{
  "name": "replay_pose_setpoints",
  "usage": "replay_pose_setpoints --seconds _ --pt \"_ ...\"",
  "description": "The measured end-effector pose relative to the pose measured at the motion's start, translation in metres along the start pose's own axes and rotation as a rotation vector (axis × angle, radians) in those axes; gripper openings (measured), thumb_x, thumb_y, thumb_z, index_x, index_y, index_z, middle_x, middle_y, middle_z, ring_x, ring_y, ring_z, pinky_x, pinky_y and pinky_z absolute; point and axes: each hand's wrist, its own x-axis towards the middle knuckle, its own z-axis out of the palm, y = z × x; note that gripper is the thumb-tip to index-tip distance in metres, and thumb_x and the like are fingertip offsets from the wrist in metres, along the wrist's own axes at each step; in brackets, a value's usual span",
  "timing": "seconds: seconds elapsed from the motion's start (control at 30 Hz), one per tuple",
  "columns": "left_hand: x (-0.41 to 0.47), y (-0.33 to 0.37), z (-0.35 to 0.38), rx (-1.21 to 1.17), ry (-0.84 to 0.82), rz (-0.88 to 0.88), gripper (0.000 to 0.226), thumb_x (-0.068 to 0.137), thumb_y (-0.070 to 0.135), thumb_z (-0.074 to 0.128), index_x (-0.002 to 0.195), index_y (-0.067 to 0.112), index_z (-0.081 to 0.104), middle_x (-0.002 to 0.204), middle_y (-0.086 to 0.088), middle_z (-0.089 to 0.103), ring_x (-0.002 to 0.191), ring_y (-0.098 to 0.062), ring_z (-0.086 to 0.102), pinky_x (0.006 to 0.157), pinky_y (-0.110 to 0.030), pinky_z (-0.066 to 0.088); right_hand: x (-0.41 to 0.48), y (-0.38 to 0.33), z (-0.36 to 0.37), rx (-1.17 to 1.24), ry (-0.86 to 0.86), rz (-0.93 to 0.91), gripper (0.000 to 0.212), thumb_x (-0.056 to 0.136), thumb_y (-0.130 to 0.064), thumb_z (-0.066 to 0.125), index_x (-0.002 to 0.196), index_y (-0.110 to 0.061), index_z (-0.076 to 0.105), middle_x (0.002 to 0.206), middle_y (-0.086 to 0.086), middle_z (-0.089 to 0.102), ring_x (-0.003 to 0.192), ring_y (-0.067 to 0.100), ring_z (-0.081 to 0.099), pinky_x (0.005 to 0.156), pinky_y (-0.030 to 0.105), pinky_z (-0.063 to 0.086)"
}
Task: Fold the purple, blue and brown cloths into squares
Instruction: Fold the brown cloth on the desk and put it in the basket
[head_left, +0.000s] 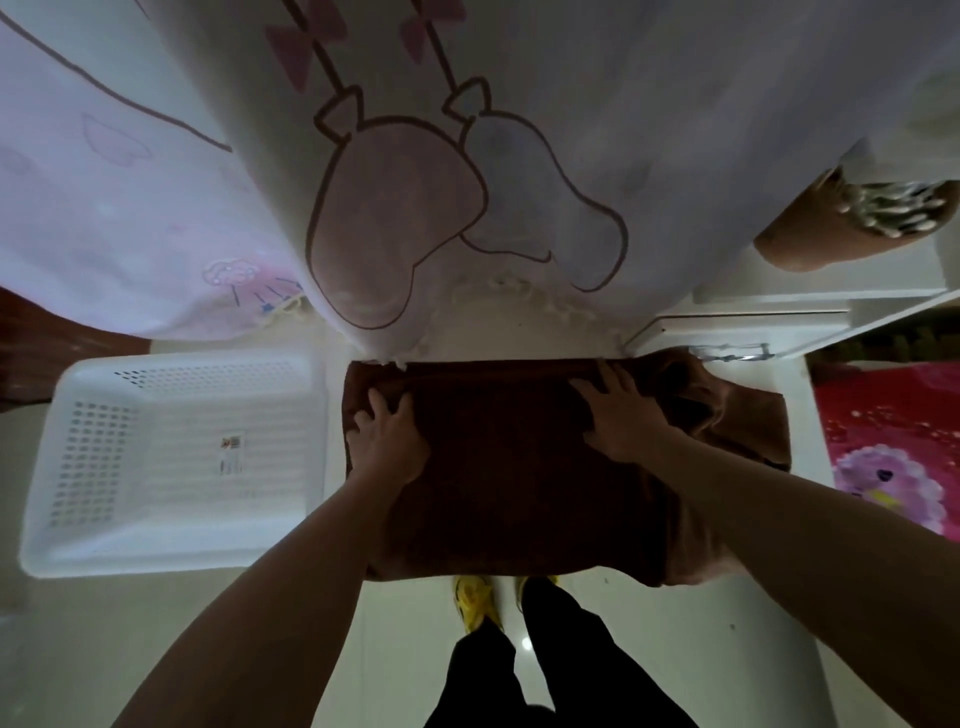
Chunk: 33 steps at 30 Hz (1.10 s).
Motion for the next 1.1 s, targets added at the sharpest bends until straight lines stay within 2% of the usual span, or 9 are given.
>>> replay_pose_setpoints --seconds 0.17,0.33,0.43,0.57,0.7,0.8,0.9,1.0,1.1 --pt "-0.019 0.025 0.002 0.022 0.064 0.14 0.048 0.088 0.025 0.048 0.136 0.019 0.04 0.141 -0.016 0.035 0.123 -0.036 0.041 0.096 -0.046 0.04 -0.023 0.011 0.008 0.093 0.144 -0.021 0.069 0.087 -0.033 0.058 0.15 -0.025 0.028 0.16 0.01 0.012 0.144 0.032 0.019 0.109 0.046 0.036" --pt "-0.042 0.063 0.011 0.056 0.023 0.316 0.038 0.089 0.027 0.046 0.125 0.017 0.05 0.126 -0.011 0.047 0.118 -0.032 0.046 0.096 -0.045 0.041 -0.075 0.048 0.032 0.243 0.408 0.045 0.039 0.089 -0.029 0.056 0.127 -0.021 0.057 0.129 0.004 0.052 0.119 0.028 0.051 0.082 0.037 0.049" --pt "-0.052 0.081 0.023 0.081 -0.04 0.405 0.038 0.09 0.029 0.046 0.126 0.018 0.05 0.125 -0.01 0.049 0.116 -0.031 0.049 0.095 -0.045 0.042 -0.105 0.077 0.045 0.383 0.425 0.208 0.033 0.088 -0.037 0.053 0.118 -0.025 0.062 0.117 0.003 0.059 0.108 0.028 0.059 0.082 0.037 0.049" --pt "-0.072 0.098 0.046 0.052 -0.098 0.48 0.033 0.09 0.028 0.046 0.12 0.017 0.054 0.117 -0.008 0.054 0.107 -0.028 0.056 0.09 -0.041 0.047 -0.134 0.122 0.056 0.557 0.422 0.465 0.026 0.087 -0.032 0.058 0.109 -0.02 0.066 0.111 0.003 0.068 0.105 0.029 0.063 0.087 0.037 0.049" --pt "-0.089 0.112 0.067 -0.047 -0.138 0.475 0.024 0.09 0.027 0.047 0.108 0.015 0.06 0.105 -0.005 0.063 0.094 -0.023 0.061 0.08 -0.035 0.051 -0.132 0.167 0.051 0.551 0.346 0.5 0.028 0.089 -0.031 0.06 0.111 -0.013 0.064 0.117 0.011 0.067 0.107 0.03 0.062 0.086 0.036 0.048" --pt "-0.098 0.125 0.079 -0.174 -0.149 0.352 0.021 0.09 0.025 0.051 0.102 0.012 0.062 0.087 -0.003 0.063 0.078 -0.021 0.062 0.07 -0.032 0.052 -0.112 0.185 0.031 0.555 0.343 0.421 0.04 0.09 -0.028 0.061 0.125 -0.011 0.057 0.125 0.014 0.062 0.11 0.032 0.06 0.088 0.037 0.047" --pt "-0.109 0.137 0.096 -0.353 -0.158 0.108 0.019 0.086 0.021 0.054 0.088 0.005 0.064 0.075 -0.005 0.062 0.07 -0.022 0.061 0.064 -0.03 0.048 -0.089 0.191 0.009 0.468 0.271 0.287 0.056 0.089 -0.025 0.06 0.141 -0.015 0.042 0.137 0.016 0.051 0.117 0.035 0.055 0.092 0.039 0.048" --pt "-0.128 0.161 0.123 -0.841 -0.211 -0.289 0.02 0.084 0.018 0.06 0.072 0.002 0.059 0.062 -0.011 0.059 0.053 -0.025 0.056 0.055 -0.03 0.045 -0.066 0.204 0.001 0.403 0.117 0.136 0.07 0.086 -0.027 0.063 0.148 -0.02 0.031 0.143 0.014 0.045 0.123 0.034 0.052 0.099 0.042 0.047" --pt "-0.147 0.191 0.149 -1.362 -0.106 -0.615 0.019 0.079 0.017 0.072 0.082 0.003 0.059 0.069 -0.015 0.06 0.057 -0.027 0.058 0.057 -0.035 0.053 -0.054 0.215 0.005 0.319 0.045 0.036 0.06 0.084 -0.025 0.064 0.139 -0.015 0.041 0.126 0.015 0.058 0.109 0.033 0.059 0.088 0.039 0.051"
